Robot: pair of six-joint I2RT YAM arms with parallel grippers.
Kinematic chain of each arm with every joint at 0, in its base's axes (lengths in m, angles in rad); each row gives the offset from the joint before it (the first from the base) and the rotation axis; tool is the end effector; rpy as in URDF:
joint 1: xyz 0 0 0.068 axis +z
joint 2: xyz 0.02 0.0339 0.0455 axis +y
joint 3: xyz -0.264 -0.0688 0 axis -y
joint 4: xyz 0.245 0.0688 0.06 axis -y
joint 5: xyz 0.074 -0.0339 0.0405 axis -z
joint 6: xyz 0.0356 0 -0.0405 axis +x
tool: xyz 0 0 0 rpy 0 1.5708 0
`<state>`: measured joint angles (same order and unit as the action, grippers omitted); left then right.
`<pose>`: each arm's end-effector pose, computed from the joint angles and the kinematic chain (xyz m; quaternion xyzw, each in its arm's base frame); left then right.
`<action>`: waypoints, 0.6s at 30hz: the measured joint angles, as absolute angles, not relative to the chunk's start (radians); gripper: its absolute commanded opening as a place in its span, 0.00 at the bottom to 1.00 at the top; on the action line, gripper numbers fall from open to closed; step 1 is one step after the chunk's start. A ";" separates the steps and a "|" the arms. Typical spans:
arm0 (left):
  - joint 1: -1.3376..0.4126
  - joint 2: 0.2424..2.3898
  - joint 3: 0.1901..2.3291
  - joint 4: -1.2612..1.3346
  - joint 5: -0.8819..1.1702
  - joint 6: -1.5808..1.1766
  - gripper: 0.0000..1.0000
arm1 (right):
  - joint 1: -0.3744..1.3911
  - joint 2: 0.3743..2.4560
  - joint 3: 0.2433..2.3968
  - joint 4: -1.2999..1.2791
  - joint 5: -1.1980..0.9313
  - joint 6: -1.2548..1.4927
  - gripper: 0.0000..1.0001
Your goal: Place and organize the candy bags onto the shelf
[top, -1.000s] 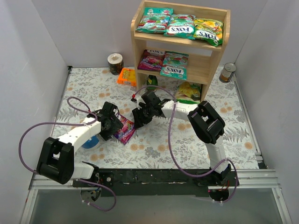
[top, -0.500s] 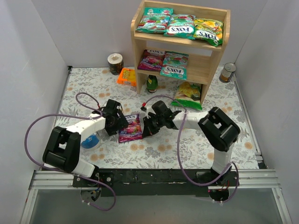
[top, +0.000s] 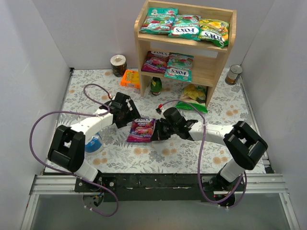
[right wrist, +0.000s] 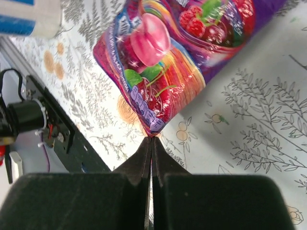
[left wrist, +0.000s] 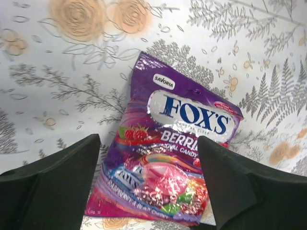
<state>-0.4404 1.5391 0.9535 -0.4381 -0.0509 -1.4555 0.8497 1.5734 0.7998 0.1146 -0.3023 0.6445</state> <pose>0.2775 -0.1288 0.1984 -0.4738 0.8378 -0.2051 0.1774 0.2055 0.2498 0.1831 -0.1569 0.8762 0.3949 0.2275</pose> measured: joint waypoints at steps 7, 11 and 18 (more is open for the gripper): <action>-0.443 1.394 0.950 -0.621 -0.131 -1.596 0.98 | 0.849 1.669 0.953 0.055 -0.226 0.767 0.01; -0.447 1.237 0.862 -0.651 -0.128 -1.682 0.98 | 0.849 1.714 1.040 0.059 -0.214 0.833 0.01; -0.450 1.178 0.778 -0.597 -0.112 -1.755 0.98 | 0.849 1.761 1.096 0.089 -0.271 0.981 0.01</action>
